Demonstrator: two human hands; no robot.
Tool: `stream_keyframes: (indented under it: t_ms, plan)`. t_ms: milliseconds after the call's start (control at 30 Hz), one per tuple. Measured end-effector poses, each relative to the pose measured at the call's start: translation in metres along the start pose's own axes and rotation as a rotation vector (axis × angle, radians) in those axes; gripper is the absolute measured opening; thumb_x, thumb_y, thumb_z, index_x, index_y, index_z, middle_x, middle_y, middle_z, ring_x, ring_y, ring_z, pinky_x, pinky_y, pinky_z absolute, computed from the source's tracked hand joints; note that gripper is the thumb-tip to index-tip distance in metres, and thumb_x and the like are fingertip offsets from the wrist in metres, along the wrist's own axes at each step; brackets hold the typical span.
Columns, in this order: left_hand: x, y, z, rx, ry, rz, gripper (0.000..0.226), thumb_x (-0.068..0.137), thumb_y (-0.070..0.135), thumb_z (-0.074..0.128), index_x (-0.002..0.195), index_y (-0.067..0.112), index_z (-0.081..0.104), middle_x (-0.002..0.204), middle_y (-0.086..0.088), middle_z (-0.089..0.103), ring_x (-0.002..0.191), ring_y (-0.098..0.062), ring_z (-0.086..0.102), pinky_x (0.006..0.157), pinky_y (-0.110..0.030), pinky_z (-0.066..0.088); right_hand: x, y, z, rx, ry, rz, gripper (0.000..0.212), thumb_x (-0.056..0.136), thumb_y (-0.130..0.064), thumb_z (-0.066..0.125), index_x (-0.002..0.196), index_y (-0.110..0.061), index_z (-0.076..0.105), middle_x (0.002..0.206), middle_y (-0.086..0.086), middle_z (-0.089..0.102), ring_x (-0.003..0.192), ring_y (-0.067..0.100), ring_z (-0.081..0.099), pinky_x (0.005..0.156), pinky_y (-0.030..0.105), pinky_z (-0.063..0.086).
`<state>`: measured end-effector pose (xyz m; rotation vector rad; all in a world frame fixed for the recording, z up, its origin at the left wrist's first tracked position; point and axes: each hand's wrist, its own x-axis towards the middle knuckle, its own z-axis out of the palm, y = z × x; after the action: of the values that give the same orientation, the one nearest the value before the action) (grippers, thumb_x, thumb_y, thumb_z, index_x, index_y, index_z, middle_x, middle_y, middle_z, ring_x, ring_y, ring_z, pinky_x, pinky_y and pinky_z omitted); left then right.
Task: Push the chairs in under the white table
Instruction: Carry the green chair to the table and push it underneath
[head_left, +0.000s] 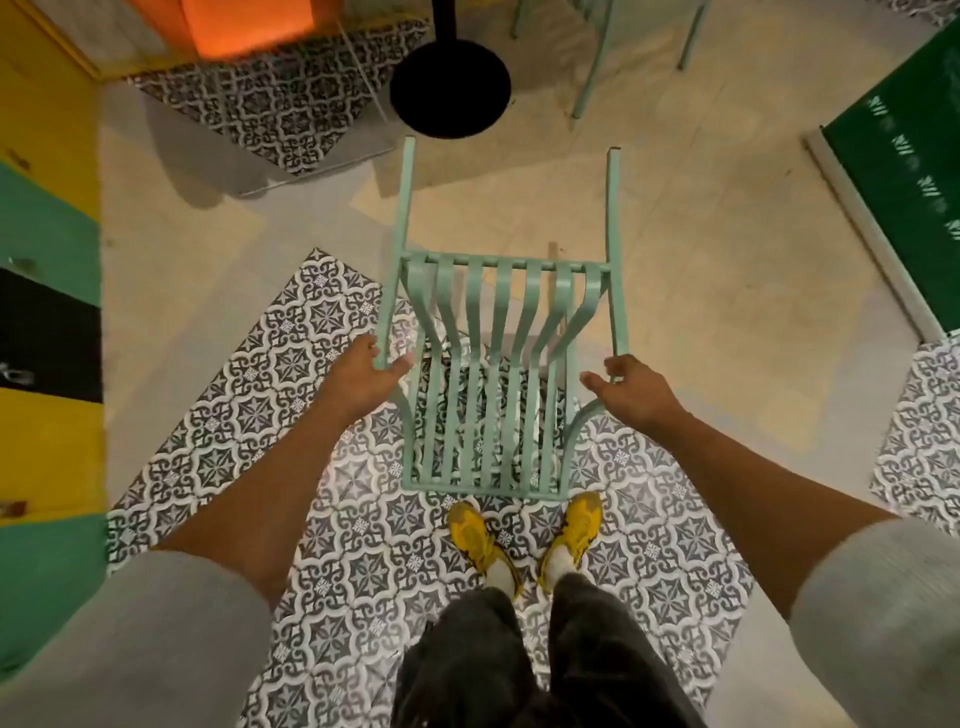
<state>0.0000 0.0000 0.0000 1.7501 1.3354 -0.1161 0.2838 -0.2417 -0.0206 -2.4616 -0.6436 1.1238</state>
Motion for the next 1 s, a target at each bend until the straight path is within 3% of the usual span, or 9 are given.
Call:
stream_keyframes:
  t_ms: [200,267,333,400,567,667,800,900,1000]
  plan:
    - [0.069,-0.043,0.040,-0.022,0.040,-0.117,0.069,0.100,0.046,0.070,0.153,0.009,0.045,0.147,-0.012,0.059,0.110,-0.027,0.064,0.091,-0.038,0.048,0.062,0.057,0.025,0.128,0.068,0.145,0.058,0.101,-0.055,0.067,0.142,-0.014,0.062,0.140,0.008,0.068,0.120,0.030,0.065,0.105,0.043,0.052]
    - [0.093,-0.057,0.055,-0.062,0.074,-0.144,0.063,0.100,0.044,0.071,0.148,0.009,0.050,0.125,-0.007,0.064,0.098,-0.025,0.062,0.085,-0.036,0.047,0.088,0.080,0.033,0.164,0.120,0.195,0.051,0.101,-0.053,0.068,0.135,-0.016,0.065,0.130,0.007,0.071,0.103,0.025,0.068,0.095,0.041,0.054]
    - [0.118,-0.074,0.071,-0.071,0.111,-0.169,0.053,0.100,0.041,0.072,0.140,0.008,0.056,0.094,0.007,0.058,0.075,-0.012,0.055,0.064,-0.026,0.042,0.117,0.102,0.041,0.169,0.181,0.257,0.050,0.101,-0.051,0.068,0.134,-0.014,0.064,0.126,0.009,0.071,0.089,0.020,0.066,0.085,0.039,0.052]
    - [0.146,-0.092,0.086,-0.116,0.118,-0.208,0.052,0.101,0.039,0.072,0.138,0.006,0.056,0.089,0.009,0.056,0.073,-0.004,0.053,0.056,-0.023,0.037,0.147,0.117,0.052,0.180,0.255,0.291,0.058,0.100,-0.050,0.070,0.139,-0.008,0.060,0.126,0.015,0.069,0.092,0.028,0.065,0.082,0.039,0.050]
    - [0.202,-0.135,0.113,-0.207,0.180,-0.309,0.044,0.100,0.044,0.071,0.128,0.013,0.059,0.107,-0.004,0.063,0.100,-0.026,0.060,0.083,-0.033,0.046,0.204,0.131,0.085,0.246,0.234,0.324,0.054,0.100,-0.054,0.068,0.124,-0.007,0.063,0.104,0.016,0.071,0.086,0.032,0.068,0.071,0.039,0.056]
    - [0.222,-0.152,0.121,-0.415,0.223,-0.358,0.023,0.100,0.039,0.071,0.101,0.017,0.070,0.099,-0.002,0.071,0.094,-0.018,0.066,0.071,-0.028,0.045,0.222,0.132,0.104,0.395,0.337,0.385,0.050,0.101,-0.054,0.067,0.119,-0.008,0.063,0.098,0.011,0.074,0.086,0.030,0.070,0.075,0.040,0.059]
    - [0.241,-0.160,0.122,-0.501,0.210,-0.414,0.018,0.098,0.031,0.074,0.094,0.013,0.072,0.081,0.000,0.069,0.078,-0.014,0.061,0.075,-0.030,0.048,0.233,0.141,0.105,0.580,0.360,0.450,0.041,0.100,-0.051,0.070,0.107,-0.011,0.064,0.077,0.003,0.072,0.077,0.023,0.072,0.077,0.039,0.060]
    - [0.246,-0.161,0.118,-0.506,0.170,-0.456,0.022,0.095,0.028,0.078,0.098,0.008,0.070,0.075,-0.002,0.064,0.071,-0.017,0.055,0.080,-0.036,0.049,0.239,0.141,0.100,0.517,0.340,0.494,0.038,0.102,-0.038,0.069,0.119,-0.005,0.064,0.076,0.007,0.070,0.078,0.030,0.074,0.065,0.034,0.056]
    - [0.239,-0.159,0.114,-0.513,0.142,-0.467,0.024,0.094,0.030,0.078,0.096,0.009,0.068,0.074,-0.001,0.062,0.076,-0.021,0.056,0.090,-0.043,0.053,0.243,0.140,0.091,0.449,0.353,0.519,0.044,0.103,-0.037,0.066,0.128,0.000,0.063,0.085,0.010,0.070,0.086,0.036,0.076,0.068,0.035,0.058]
